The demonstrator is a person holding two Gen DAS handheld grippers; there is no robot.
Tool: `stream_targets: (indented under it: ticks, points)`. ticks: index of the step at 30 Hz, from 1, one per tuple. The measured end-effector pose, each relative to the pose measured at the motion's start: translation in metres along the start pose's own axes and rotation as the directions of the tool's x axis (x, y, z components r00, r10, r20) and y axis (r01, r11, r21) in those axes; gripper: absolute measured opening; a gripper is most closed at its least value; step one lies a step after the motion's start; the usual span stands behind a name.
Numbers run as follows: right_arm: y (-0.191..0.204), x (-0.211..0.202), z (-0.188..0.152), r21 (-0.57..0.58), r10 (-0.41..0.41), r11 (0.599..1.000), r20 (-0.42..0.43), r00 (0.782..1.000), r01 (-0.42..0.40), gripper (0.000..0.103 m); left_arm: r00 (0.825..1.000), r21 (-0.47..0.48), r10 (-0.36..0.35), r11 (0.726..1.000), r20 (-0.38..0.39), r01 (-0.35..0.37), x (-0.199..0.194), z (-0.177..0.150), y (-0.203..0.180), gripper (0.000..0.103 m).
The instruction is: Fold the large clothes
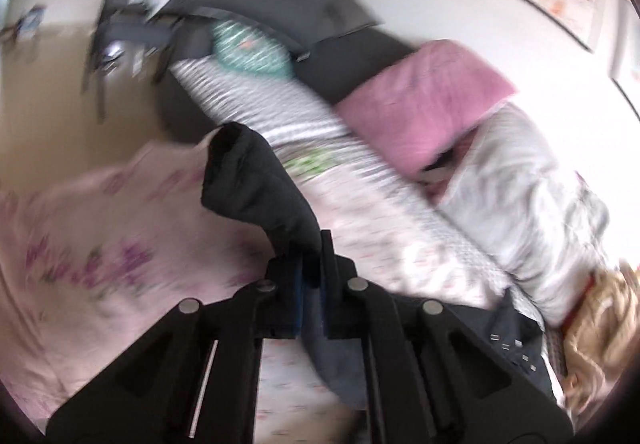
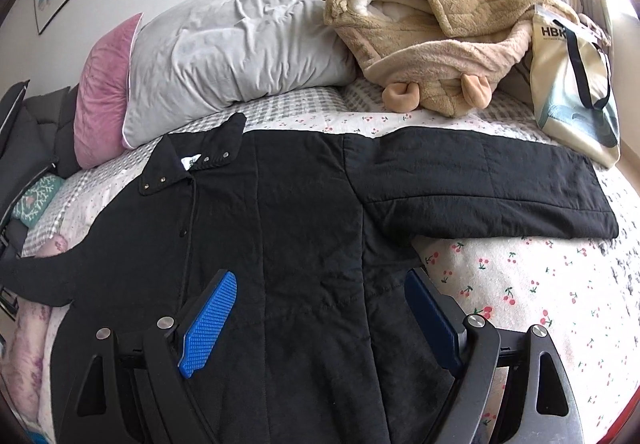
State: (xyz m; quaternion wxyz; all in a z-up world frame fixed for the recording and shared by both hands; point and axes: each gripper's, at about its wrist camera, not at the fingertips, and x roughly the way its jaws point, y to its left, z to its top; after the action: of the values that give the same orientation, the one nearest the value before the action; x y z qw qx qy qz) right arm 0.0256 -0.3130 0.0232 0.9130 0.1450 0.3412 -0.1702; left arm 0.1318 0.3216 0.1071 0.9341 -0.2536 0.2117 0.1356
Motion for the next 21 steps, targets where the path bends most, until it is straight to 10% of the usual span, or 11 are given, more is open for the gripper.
stream_targets:
  ticks: [7, 16, 18, 20, 21]
  points:
    - [0.007, 0.000, -0.001, -0.016, 0.016, 1.000, -0.003, 1.000, -0.016, 0.087, 0.973, 0.168, -0.231, 0.959, 0.007, 0.227, -0.041, -0.006, -0.118, 0.007]
    - [0.008, 0.002, 0.000, -0.031, 0.019, 0.999, -0.007, 1.000, -0.019, 0.087, 0.903, 0.344, -0.389, 0.835, -0.184, 0.430, -0.049, -0.097, -0.246, 0.007]
    - [0.007, 0.003, 0.000, -0.029, 0.016, 0.999, -0.010, 1.000, -0.016, 0.087, 0.880, 0.377, -0.404, 0.797, -0.250, 0.472, -0.049, -0.121, -0.264, 0.007]
    - [0.003, 0.005, 0.001, -0.022, 0.012, 1.000, -0.012, 1.000, -0.013, 0.087, 0.822, 0.406, -0.428, 0.721, -0.376, 0.561, -0.045, -0.150, -0.279, 0.017]
    - [0.001, 0.005, 0.001, -0.017, 0.010, 1.000, -0.010, 1.000, -0.011, 0.087, 0.784, 0.408, -0.434, 0.681, -0.445, 0.608, -0.041, -0.162, -0.285, 0.042]
